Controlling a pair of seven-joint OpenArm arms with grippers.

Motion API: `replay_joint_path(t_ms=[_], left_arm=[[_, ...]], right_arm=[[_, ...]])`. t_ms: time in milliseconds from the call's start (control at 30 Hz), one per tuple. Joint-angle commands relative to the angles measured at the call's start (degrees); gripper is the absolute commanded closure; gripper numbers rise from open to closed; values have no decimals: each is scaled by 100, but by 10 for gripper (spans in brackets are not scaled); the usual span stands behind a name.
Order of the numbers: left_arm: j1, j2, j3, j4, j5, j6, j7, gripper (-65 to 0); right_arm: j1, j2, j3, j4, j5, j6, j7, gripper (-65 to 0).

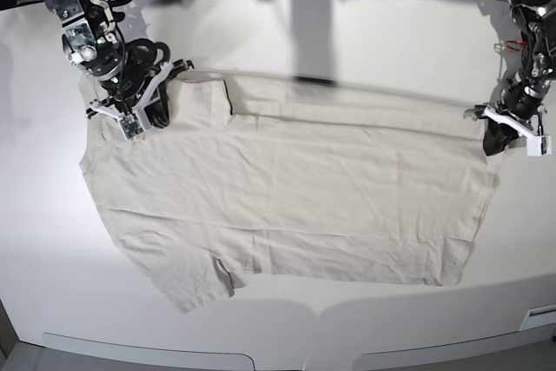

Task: Fold the T-shirt properly
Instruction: 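Regrasp the shirt near the collar seam with both grippers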

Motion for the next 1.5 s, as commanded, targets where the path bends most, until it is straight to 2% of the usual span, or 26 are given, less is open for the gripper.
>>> replay_joint_path(t_ms=[0, 100, 333, 433, 533, 667, 900, 967, 1033, 1200, 1467], left_arm=[[133, -20, -9, -111, 439, 120, 511, 0], [411, -9, -9, -118, 365, -79, 459, 0], [1165, -7, -9, 358, 367, -81, 466, 0], [1381, 22, -9, 660, 365, -79, 612, 0], [1329, 138, -11, 1071, 205, -76, 1626, 0], [1099, 278, -9, 1694, -396, -81, 2828, 0], [295, 328, -9, 2243, -382, -76, 4767, 0], [90, 358, -9, 2238, -61, -79, 5250, 0], [92, 352, -9, 2227, 350, -72, 5160, 0], [533, 369, -9, 2212, 1231, 76, 4964, 0], [1172, 356, -9, 2218, 1327, 76, 5156, 0]], right_arm=[[-15, 160, 22, 13, -103, 61, -190, 0], [-15, 225, 22, 13, -101, 101, -195, 0], [-15, 254, 22, 13, -87, 98, -302, 0], [-13, 254, 22, 28, 352, 92, -767, 0], [-15, 254, 22, 144, 988, 94, -1563, 0], [-15, 254, 22, 343, 1001, 92, -1620, 0], [-15, 254, 22, 568, 968, 92, -1681, 0], [-17, 254, 22, 568, 957, 94, -1729, 0], [-15, 256, 22, 568, 955, 94, -1768, 0], [-57, 256, 22, 568, 503, 96, -1766, 0], [-190, 273, 22, 590, 350, 96, -1652, 0]])
